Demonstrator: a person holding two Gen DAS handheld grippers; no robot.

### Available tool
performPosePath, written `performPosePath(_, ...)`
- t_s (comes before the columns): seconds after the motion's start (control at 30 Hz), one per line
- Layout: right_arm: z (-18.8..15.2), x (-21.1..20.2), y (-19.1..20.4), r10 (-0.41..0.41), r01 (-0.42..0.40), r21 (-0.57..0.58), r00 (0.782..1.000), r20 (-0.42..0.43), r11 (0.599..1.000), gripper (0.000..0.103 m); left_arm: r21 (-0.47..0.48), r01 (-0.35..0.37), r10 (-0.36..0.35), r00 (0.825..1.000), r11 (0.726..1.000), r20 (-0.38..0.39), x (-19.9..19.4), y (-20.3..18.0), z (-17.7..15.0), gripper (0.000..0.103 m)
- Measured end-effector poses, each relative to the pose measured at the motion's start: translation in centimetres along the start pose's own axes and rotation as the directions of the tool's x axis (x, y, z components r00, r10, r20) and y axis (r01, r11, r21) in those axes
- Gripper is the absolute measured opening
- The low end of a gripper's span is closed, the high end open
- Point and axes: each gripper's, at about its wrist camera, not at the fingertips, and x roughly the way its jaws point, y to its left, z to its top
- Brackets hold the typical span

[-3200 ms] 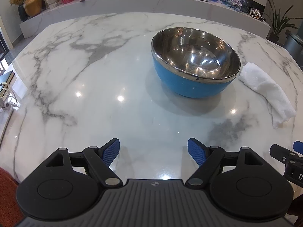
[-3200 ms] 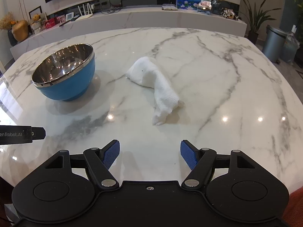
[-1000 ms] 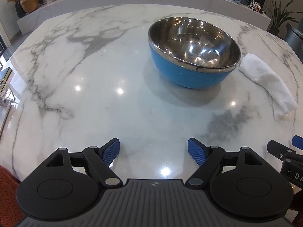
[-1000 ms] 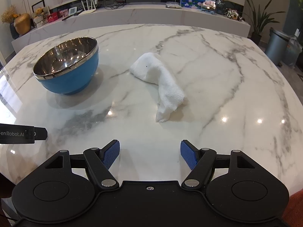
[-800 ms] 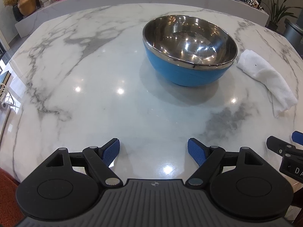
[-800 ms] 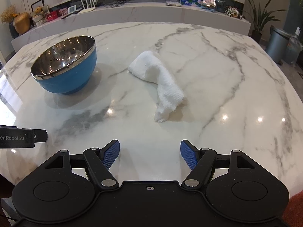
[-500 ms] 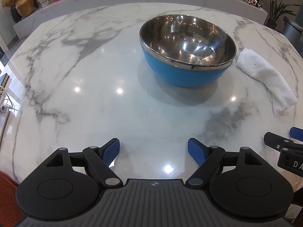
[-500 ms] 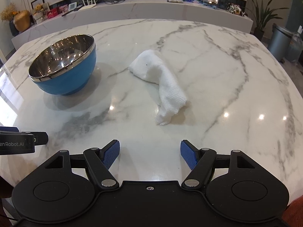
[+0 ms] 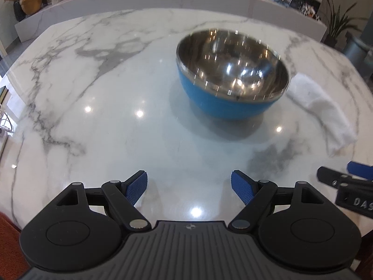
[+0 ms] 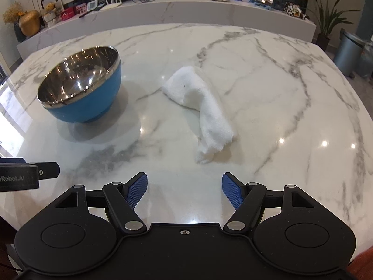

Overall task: Clean bowl
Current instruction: 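Grasp the white cloth with the right gripper while the left gripper grasps the bowl rim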

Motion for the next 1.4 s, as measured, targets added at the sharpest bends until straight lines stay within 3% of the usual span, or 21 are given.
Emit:
performPosePath(0.27, 2.1, -0.4, -0.6, 0.009, -0.008, -0.014, 0.999, 0.046, 1.0, 0.069, -0.061, 0.086, -0.083, 0.995, 0.994, 0.05, -2.0, 0.4, 2.3, 0.078)
performPosePath(0.6, 5.3, 0.5, -1.1, 0.017, -0.012, -0.065, 0.998, 0.068, 0.998, 0.067, -0.134, 0.094, -0.087, 0.995, 0.987, 0.051, -0.9, 1.8, 6.9, 0.074)
performPosePath(0.77, 6.2, 1.9, -1.6, 0.006, -0.001, -0.081, 0.998, 0.06, 0.997, 0.059, -0.132, 0.086, -0.086, 0.996, 0.988, 0.004, 1.0, 2.1, 7.8, 0.063)
performPosePath(0.9, 6.4, 3.4, -2.1, -0.005, 0.008, -0.098, 1.0, 0.03, 0.995, 0.044, -0.132, 0.081, -0.085, 0.996, 0.988, -0.027, 2.3, 2.1, 8.0, 0.057)
performPosePath(1.17, 6.3, 5.1, -2.7, 0.017, -0.017, -0.105, 1.0, 0.001, 0.994, 0.038, -0.138, 0.081, -0.093, 0.992, 0.987, -0.082, 4.2, 2.0, 7.8, 0.038)
performPosePath(1.23, 6.3, 5.4, -2.6, 0.016, -0.016, -0.108, 1.0, -0.005, 0.994, 0.027, -0.141, 0.083, -0.096, 0.992, 0.986, -0.087, 4.4, 1.9, 7.8, 0.034)
performPosePath(1.33, 6.4, 5.7, -2.6, -0.001, 0.001, -0.112, 1.0, -0.001, 0.994, 0.021, -0.145, 0.084, -0.098, 0.991, 0.986, -0.089, 4.7, 1.8, 7.8, 0.033)
performPosePath(1.4, 6.4, 5.6, -2.6, -0.007, 0.007, -0.109, 1.0, -0.001, 0.994, 0.016, -0.142, 0.079, -0.092, 0.992, 0.987, -0.085, 4.7, 1.7, 7.9, 0.026)
